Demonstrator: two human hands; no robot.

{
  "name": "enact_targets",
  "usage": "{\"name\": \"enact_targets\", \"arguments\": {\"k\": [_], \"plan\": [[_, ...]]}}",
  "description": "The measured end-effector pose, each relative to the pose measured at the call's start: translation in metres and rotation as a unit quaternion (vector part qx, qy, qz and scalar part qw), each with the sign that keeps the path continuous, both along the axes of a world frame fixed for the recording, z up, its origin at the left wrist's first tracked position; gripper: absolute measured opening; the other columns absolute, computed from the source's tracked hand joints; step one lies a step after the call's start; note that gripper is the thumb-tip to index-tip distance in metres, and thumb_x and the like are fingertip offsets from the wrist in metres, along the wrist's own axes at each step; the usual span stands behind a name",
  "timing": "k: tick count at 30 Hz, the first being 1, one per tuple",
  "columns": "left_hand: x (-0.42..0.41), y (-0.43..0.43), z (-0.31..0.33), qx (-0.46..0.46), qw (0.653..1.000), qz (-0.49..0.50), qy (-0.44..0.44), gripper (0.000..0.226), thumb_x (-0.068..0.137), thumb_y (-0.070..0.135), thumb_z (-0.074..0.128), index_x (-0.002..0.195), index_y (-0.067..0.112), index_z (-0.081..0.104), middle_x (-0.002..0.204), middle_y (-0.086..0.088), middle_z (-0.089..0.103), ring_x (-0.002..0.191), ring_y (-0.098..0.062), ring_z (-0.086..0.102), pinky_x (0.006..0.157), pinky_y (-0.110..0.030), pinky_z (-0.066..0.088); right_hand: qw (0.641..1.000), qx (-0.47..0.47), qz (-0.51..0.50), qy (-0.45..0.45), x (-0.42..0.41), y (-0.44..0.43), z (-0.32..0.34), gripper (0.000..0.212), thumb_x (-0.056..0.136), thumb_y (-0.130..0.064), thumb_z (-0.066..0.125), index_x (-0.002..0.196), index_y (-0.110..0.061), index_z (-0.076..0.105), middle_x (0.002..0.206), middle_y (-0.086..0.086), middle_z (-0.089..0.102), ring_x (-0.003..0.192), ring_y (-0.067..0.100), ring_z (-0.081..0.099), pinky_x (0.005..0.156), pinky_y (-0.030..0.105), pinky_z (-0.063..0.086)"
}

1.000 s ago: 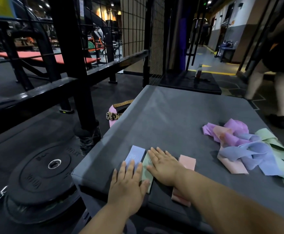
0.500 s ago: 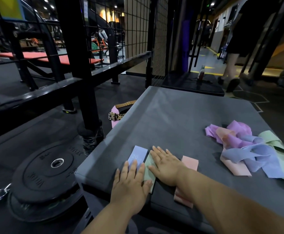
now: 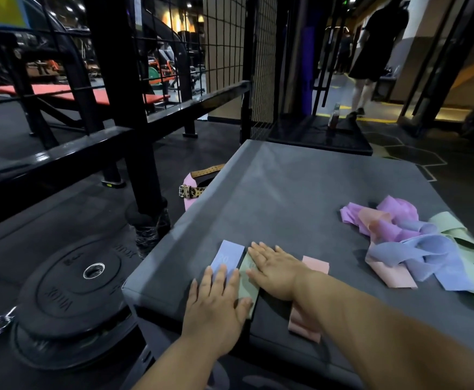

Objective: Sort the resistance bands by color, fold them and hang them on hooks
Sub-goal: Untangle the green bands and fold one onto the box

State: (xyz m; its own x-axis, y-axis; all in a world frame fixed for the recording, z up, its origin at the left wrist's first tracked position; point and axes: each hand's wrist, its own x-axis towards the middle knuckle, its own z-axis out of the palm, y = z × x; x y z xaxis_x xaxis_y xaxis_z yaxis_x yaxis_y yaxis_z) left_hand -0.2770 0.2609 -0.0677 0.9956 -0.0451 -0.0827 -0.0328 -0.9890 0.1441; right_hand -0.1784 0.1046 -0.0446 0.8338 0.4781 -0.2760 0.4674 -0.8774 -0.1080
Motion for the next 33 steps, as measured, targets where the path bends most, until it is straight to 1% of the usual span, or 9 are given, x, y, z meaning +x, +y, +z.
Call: {"name": "enact_targets", "arguments": {"k": [6,11,16,21,23,25,26,30,33], "plan": [[0.001,0.001,0.003,0.002,1.0,-0.002,0.018,0.105,0.059,0.071,-0.029,0.154,0.033,-0.006,0.163,0.004,-0.013,0.149,-0.022,-0.016,0.119,-0.044,-0.007,1.0,0.018,-0.011,0.015,-0.002,0.002,0.006,0.063,0.104,-0.046,0.019,0.157,-0.017,0.0,0.164,-0.003,-0.007,0.15,0.01,-0.008,0.122,0.036,-0.005],[0.004,0.002,0.019,-0.017,0.998,0.007,0.058,0.062,0.1,0.055,0.011,0.154,0.032,-0.01,0.162,0.007,-0.015,0.149,-0.02,-0.015,0.12,-0.043,-0.004,0.998,0.062,-0.029,-0.009,-0.006,-0.002,0.026,0.057,0.105,-0.044,0.019,0.157,-0.024,0.007,0.164,-0.007,-0.009,0.15,0.014,-0.012,0.122,0.04,-0.006],[0.004,0.001,0.029,-0.041,0.996,0.027,0.077,0.064,0.098,0.061,0.015,0.153,0.038,-0.007,0.161,0.009,-0.017,0.149,-0.018,-0.016,0.12,-0.049,-0.003,0.991,0.117,-0.039,-0.059,-0.026,-0.031,0.055,0.055,0.106,-0.045,0.019,0.157,-0.027,0.01,0.163,-0.009,-0.01,0.149,0.014,-0.018,0.122,0.038,-0.008],[0.001,-0.012,0.046,0.011,0.997,0.044,0.063,0.068,0.093,0.07,0.016,0.153,0.042,-0.003,0.159,0.009,-0.027,0.146,-0.029,-0.025,0.116,-0.056,-0.01,0.982,0.12,-0.108,-0.094,-0.068,-0.103,0.055,0.052,0.104,-0.047,0.024,0.154,-0.029,0.024,0.164,-0.007,-0.001,0.15,0.015,-0.014,0.122,0.04,-0.004],[-0.001,-0.027,0.05,0.016,0.998,0.039,0.049,0.07,0.093,0.07,0.018,0.154,0.04,-0.001,0.16,0.006,-0.025,0.146,-0.028,-0.024,0.118,-0.053,-0.009,0.979,0.115,-0.148,-0.081,-0.087,-0.139,0.05,0.063,0.099,-0.061,0.017,0.154,-0.031,0.024,0.164,-0.008,0.0,0.15,0.015,-0.014,0.122,0.038,-0.004],[-0.003,-0.047,0.054,0.011,0.999,0.019,0.03,0.069,0.094,0.068,0.021,0.154,0.038,0.002,0.161,0.005,-0.021,0.147,-0.025,-0.021,0.119,-0.05,-0.006,0.973,0.11,-0.187,-0.08,-0.104,-0.173,0.044,0.101,0.074,-0.086,-0.008,0.154,-0.032,0.022,0.164,-0.009,0.002,0.15,0.016,-0.012,0.122,0.036,-0.003],[-0.004,-0.059,0.056,0.005,1.0,0.004,0.022,0.069,0.095,0.067,0.023,0.154,0.037,0.004,0.161,0.005,-0.021,0.148,-0.023,-0.021,0.119,-0.049,-0.005,0.969,0.108,-0.204,-0.091,-0.11,-0.187,0.041,0.109,0.066,-0.089,-0.014,0.154,-0.035,0.021,0.164,-0.011,0.005,0.151,0.016,-0.01,0.122,0.036,-0.002],[-0.008,-0.115,0.06,-0.018,0.997,-0.072,0.01,0.064,0.096,0.064,0.024,0.154,0.038,0.011,0.162,0.007,-0.015,0.149,-0.02,-0.015,0.121,-0.044,0.004,0.954,0.126,-0.256,-0.096,-0.125,-0.233,0.038,0.047,0.102,-0.052,0.023,0.146,-0.039,0.033,0.161,-0.011,0.015,0.151,0.019,-0.003,0.122,0.04,0.006],[-0.013,-0.16,0.061,-0.029,0.992,-0.125,0.0,0.063,0.096,0.064,0.026,0.152,0.036,0.018,0.163,0.01,-0.004,0.149,-0.019,-0.006,0.119,-0.042,0.008,0.947,0.096,-0.295,-0.08,-0.131,-0.258,0.032,0.053,0.104,-0.047,0.027,0.152,-0.026,0.028,0.163,-0.006,0.011,0.151,0.019,-0.006,0.122,0.038,0.005]]}}
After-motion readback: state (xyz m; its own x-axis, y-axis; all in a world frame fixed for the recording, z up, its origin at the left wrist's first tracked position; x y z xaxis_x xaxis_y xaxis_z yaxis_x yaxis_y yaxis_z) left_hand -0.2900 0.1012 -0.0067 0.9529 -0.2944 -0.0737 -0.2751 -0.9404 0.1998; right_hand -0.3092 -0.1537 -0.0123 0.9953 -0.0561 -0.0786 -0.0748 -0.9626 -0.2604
